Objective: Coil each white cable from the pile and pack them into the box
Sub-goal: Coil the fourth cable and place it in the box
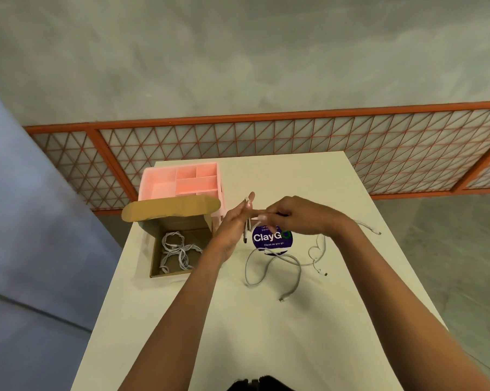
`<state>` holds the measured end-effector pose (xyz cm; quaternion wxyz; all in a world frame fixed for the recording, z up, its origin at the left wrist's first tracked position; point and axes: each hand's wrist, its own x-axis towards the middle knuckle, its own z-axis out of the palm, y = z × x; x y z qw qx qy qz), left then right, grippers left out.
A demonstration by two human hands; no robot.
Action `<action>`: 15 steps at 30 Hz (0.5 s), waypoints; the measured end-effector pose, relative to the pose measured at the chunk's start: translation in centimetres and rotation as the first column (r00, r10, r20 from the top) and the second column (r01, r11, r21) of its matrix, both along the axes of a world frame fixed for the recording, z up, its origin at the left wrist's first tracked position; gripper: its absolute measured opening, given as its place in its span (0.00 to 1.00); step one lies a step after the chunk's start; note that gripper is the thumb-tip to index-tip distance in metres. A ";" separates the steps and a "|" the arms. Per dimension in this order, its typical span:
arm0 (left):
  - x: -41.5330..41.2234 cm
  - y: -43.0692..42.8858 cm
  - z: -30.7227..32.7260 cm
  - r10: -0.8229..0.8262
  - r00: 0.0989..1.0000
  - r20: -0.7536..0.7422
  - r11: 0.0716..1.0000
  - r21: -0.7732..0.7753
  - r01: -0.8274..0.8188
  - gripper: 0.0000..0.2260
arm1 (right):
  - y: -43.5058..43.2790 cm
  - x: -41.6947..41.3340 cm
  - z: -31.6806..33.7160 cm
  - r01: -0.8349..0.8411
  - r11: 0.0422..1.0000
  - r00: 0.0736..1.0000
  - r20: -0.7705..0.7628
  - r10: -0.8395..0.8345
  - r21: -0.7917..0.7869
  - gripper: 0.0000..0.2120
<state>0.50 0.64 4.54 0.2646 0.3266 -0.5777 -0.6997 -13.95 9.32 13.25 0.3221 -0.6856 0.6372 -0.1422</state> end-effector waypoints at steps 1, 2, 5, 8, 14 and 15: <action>0.0 0.0 -0.3 -0.013 0.999 0.039 1.000 -0.014 0.014 0.16 | -0.1 -0.1 0.5 0.016 1.000 1.000 0.000 -0.016 -0.027 0.19; 0.1 0.1 -0.7 -0.036 0.996 0.080 0.999 -0.027 0.038 0.18 | -0.2 -0.3 0.8 0.034 0.998 0.999 0.001 -0.034 -0.059 0.19; 0.1 1.0 -0.5 -0.121 0.984 0.128 0.991 -0.044 0.127 0.21 | -0.4 -0.8 2.0 0.095 0.985 0.995 0.026 -0.092 -0.143 0.19; 0.1 2.0 0.7 -0.191 0.979 0.073 0.982 0.022 0.190 0.19 | -0.5 -1.5 2.2 0.161 0.966 0.986 0.085 -0.146 -0.200 0.18; 0.7 2.7 2.5 -0.300 0.924 -0.237 0.901 0.248 0.356 0.19 | -0.8 -2.3 1.0 0.317 0.909 0.941 0.209 -0.266 -0.270 0.18; 0.8 2.8 2.5 -0.295 0.914 -0.280 0.887 0.275 0.371 0.21 | -0.7 -2.4 0.8 0.340 0.903 0.930 0.239 -0.281 -0.264 0.18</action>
